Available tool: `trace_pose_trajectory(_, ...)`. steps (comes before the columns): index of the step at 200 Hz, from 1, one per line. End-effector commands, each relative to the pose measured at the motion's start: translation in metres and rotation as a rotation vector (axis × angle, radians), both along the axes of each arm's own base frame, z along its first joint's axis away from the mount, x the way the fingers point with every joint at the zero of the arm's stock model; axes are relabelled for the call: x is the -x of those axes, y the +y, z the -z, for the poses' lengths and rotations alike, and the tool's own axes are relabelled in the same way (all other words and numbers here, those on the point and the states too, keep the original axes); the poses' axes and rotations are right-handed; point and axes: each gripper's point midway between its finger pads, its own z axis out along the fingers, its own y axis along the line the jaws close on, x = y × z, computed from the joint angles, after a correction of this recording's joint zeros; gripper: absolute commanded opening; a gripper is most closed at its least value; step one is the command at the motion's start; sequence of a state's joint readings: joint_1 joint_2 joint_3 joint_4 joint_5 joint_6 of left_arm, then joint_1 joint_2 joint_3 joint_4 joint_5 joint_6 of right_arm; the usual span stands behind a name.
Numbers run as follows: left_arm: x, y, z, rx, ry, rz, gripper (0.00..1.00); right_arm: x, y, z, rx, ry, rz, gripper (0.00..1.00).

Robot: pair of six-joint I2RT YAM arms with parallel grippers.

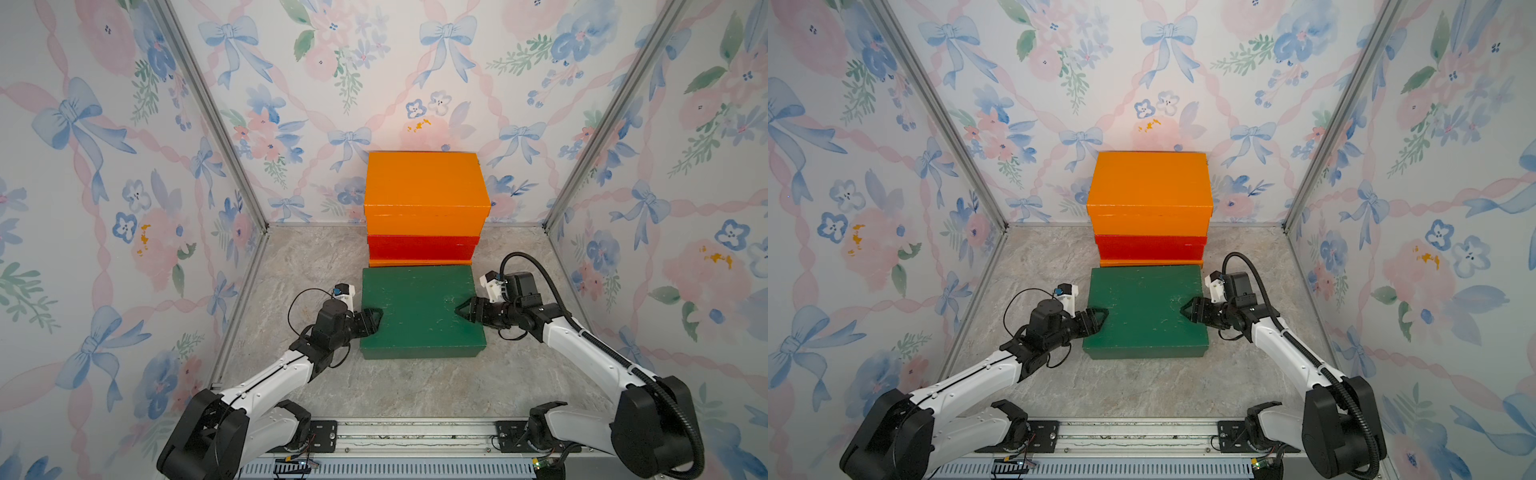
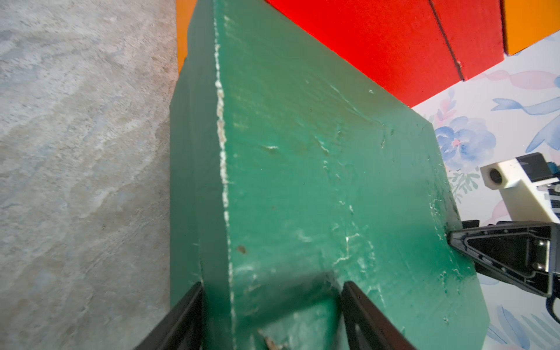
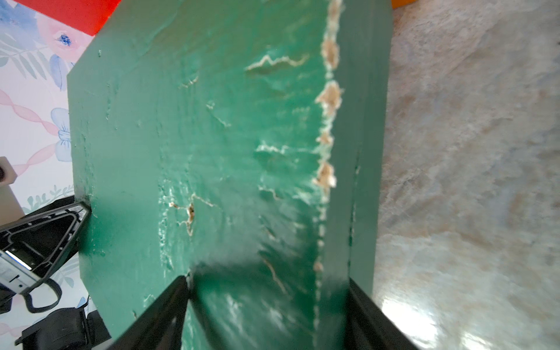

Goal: Stack the shoeboxes
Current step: Pick up the shoebox from the center of the board.

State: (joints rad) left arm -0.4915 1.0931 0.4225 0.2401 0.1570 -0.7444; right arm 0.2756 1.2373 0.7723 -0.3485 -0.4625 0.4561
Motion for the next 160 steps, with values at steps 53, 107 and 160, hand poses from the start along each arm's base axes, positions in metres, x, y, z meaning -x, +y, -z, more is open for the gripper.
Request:
trace_pose_trajectory(53, 0.008, -0.032, -0.067, 0.103, -0.130, 0.127, 0.70, 0.014, 0.038, -0.047, -0.106, -0.077, -0.150, 0.76)
trace_pose_trajectory(107, 0.011, -0.035, -0.087, 0.106, -0.167, 0.134, 0.69, 0.018, 0.038, -0.067, -0.107, -0.115, -0.163, 0.76)
trace_pose_trajectory(160, 0.015, -0.040, -0.109, 0.116, -0.204, 0.145, 0.69, 0.022, 0.036, -0.085, -0.106, -0.150, -0.167, 0.76)
